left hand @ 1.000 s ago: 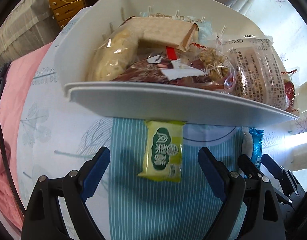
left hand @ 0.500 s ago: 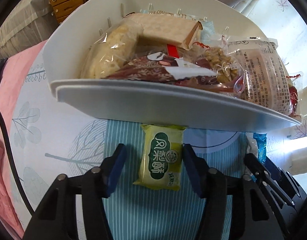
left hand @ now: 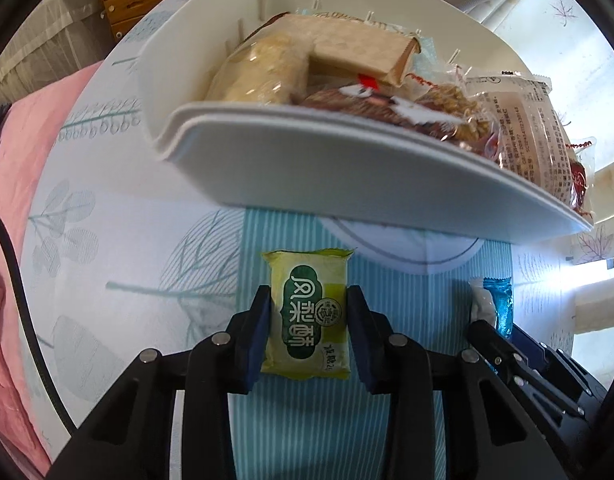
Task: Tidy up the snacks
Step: 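Grasp the yellow-green packet with the left tool while the right tool grasps the blue foil packet, then carry both packets into the white tray and open both tools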
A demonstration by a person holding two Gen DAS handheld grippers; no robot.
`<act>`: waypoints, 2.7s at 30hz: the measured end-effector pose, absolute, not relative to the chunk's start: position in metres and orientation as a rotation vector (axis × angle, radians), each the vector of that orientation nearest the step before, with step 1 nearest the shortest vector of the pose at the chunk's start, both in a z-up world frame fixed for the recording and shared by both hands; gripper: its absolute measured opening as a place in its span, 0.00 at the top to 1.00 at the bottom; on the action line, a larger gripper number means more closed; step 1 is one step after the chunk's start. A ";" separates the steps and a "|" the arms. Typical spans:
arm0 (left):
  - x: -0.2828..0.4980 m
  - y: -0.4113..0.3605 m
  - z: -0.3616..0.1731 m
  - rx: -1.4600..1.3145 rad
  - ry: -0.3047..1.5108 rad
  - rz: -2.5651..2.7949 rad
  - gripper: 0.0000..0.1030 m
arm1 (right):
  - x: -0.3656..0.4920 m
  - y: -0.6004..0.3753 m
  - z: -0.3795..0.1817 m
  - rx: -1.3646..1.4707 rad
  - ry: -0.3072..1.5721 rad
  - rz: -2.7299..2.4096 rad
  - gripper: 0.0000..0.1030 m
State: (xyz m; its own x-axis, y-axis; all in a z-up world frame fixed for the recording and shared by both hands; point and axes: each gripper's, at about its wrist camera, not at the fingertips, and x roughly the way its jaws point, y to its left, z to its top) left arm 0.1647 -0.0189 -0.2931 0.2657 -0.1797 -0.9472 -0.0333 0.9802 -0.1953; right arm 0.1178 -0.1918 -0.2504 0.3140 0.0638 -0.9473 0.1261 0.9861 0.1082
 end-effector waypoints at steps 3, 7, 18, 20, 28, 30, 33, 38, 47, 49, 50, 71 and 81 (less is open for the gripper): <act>0.156 -0.005 -0.295 -0.204 1.323 -0.098 0.66 | 0.117 -0.185 -0.249 0.207 1.278 -0.028 0.67; 0.145 0.017 -0.288 -0.225 1.340 -0.081 0.66 | 0.114 -0.177 -0.248 0.281 1.320 -0.015 0.67; 0.144 0.071 -0.225 -0.224 1.247 -0.011 0.66 | 0.104 -0.120 -0.217 0.335 1.351 0.093 0.67; 0.148 0.075 -0.214 -0.224 1.223 -0.015 0.66 | 0.105 -0.107 -0.209 0.322 1.347 0.130 0.67; 0.174 0.090 -0.158 -0.239 1.132 -0.060 0.66 | 0.120 -0.064 -0.170 0.245 1.276 0.280 0.67; 0.181 0.088 -0.141 -0.243 1.114 -0.075 0.66 | 0.129 -0.065 -0.160 0.237 1.245 0.293 0.67; 0.196 0.084 -0.123 -0.235 1.077 -0.105 0.66 | 0.141 -0.063 -0.145 0.248 1.213 0.292 0.67; 0.222 0.072 -0.102 -0.224 1.046 -0.154 0.66 | 0.163 -0.072 -0.124 0.277 1.156 0.262 0.67; 0.270 0.044 -0.099 -0.217 1.047 -0.245 0.66 | 0.214 -0.104 -0.104 0.407 1.095 0.181 0.67; 0.278 0.039 -0.102 -0.212 1.058 -0.261 0.66 | 0.224 -0.110 -0.105 0.416 1.087 0.155 0.67; 0.281 0.037 -0.106 -0.207 1.070 -0.270 0.66 | 0.228 -0.113 -0.106 0.419 1.084 0.139 0.67; 0.270 0.035 -0.109 -0.275 1.158 -0.399 0.34 | 0.217 -0.150 -0.111 0.409 1.186 -0.087 0.39; 0.197 0.062 -0.114 -0.314 1.186 -0.262 0.33 | 0.164 -0.134 -0.124 0.303 1.293 -0.009 0.26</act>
State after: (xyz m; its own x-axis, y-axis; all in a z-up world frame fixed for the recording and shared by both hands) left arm 0.1969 0.0623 -0.1145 0.3539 -0.3612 -0.8627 0.0352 0.9269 -0.3736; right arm 0.1641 -0.1338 -0.1242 0.2801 0.1623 -0.9461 0.1754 0.9604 0.2167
